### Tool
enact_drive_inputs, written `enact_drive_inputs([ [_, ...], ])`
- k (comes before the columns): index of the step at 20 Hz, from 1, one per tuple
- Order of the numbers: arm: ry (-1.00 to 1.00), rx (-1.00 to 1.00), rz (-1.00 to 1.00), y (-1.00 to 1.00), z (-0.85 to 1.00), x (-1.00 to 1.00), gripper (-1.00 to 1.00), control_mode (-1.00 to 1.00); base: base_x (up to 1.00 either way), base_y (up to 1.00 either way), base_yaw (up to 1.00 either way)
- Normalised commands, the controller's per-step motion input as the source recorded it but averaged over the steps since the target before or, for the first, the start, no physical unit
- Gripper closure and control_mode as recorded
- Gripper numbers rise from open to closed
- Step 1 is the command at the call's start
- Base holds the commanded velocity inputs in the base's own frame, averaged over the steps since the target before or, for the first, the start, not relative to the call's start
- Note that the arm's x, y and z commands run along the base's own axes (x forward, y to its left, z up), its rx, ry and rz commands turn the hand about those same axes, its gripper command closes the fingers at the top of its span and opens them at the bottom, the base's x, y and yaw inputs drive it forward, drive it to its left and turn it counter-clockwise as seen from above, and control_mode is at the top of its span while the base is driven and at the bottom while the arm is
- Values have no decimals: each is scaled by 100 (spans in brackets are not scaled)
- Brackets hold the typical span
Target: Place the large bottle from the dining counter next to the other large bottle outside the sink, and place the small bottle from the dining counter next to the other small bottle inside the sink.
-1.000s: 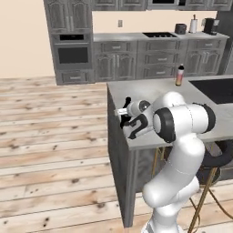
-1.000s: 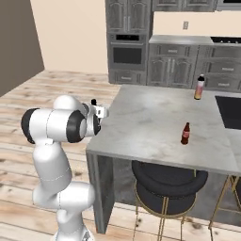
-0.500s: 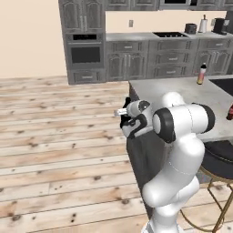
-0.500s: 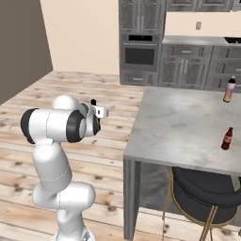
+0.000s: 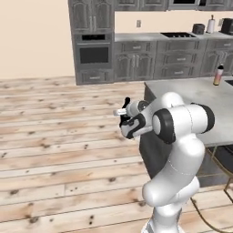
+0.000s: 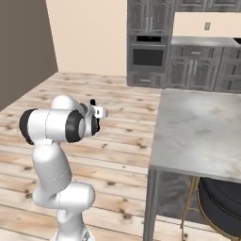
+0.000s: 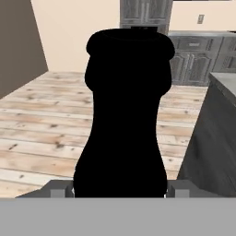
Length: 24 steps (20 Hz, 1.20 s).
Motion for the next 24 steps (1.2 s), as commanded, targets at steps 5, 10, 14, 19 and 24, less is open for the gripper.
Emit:
enact_drive_inputs([
  [5,0,0,0,0,0,0,100,100,82,27,-2],
  [10,0,0,0,0,0,0,100,100,88,25,-3],
  [14,0,0,0,0,0,0,100,100,88,26,-5],
  [19,0,0,0,0,0,0,100,100,88,29,-8],
  [24,0,0,0,0,0,0,100,100,85,32,-13],
])
